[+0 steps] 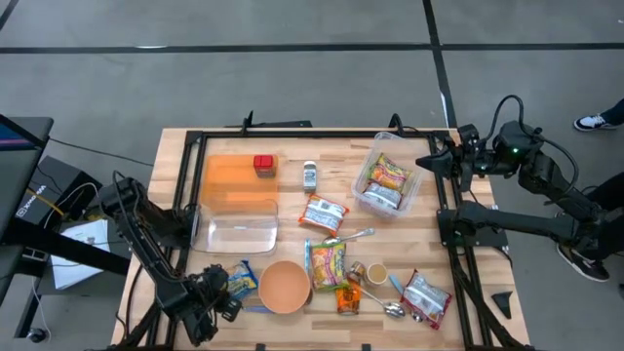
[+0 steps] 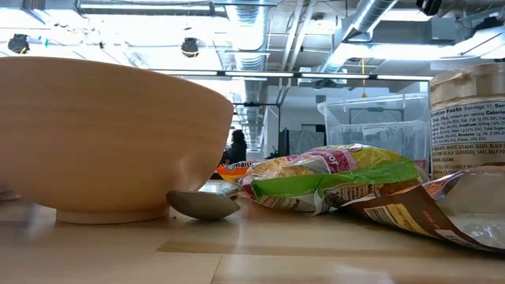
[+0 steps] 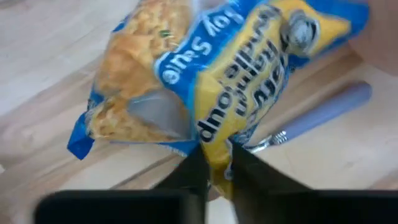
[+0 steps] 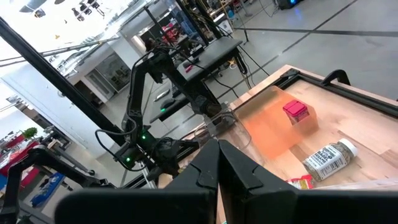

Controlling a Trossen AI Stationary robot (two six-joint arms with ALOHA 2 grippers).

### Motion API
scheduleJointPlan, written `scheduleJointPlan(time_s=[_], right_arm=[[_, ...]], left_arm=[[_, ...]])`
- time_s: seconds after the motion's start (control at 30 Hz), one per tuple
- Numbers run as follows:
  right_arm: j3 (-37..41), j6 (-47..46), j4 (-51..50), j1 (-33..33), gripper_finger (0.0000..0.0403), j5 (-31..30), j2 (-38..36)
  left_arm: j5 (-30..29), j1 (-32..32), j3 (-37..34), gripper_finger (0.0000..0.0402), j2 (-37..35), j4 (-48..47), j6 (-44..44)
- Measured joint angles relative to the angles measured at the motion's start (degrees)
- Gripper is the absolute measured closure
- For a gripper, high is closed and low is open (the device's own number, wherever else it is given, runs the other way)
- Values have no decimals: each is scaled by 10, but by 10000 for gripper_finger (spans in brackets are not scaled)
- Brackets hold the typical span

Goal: Pick & Place Food Item
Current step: Put the blue noodle pack into the top transparent bin

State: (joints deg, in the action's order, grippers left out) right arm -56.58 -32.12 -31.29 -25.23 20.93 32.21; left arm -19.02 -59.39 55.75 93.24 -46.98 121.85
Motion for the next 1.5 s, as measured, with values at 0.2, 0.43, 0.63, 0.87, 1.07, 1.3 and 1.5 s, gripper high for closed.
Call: scheduleJointPlan(time_s=[0.2,0.43,0.63,0.87,1.07,1.3,1.5], right_arm=[[0,1,0,0,403,0,0],[0,5,1,0,403,0,0],[0,6,7,0,403,0,0],[0,2,21,0,403,0,0],[0,-3,52,0,403,0,0],[0,-4,95,0,403,1,3],[0,11,105,0,399,0,38]], left_arm=[[-5,0,0,398,-30,-22,-2],[-23,0,0,401,-100,-73,-25],[-25,-14,0,401,-177,-75,-81],[-60,-51,0,401,-276,-43,-114],[-85,-24,0,401,-340,24,-188],[-76,100,0,401,-370,191,-408],[-7,257,0,401,-369,287,-587]])
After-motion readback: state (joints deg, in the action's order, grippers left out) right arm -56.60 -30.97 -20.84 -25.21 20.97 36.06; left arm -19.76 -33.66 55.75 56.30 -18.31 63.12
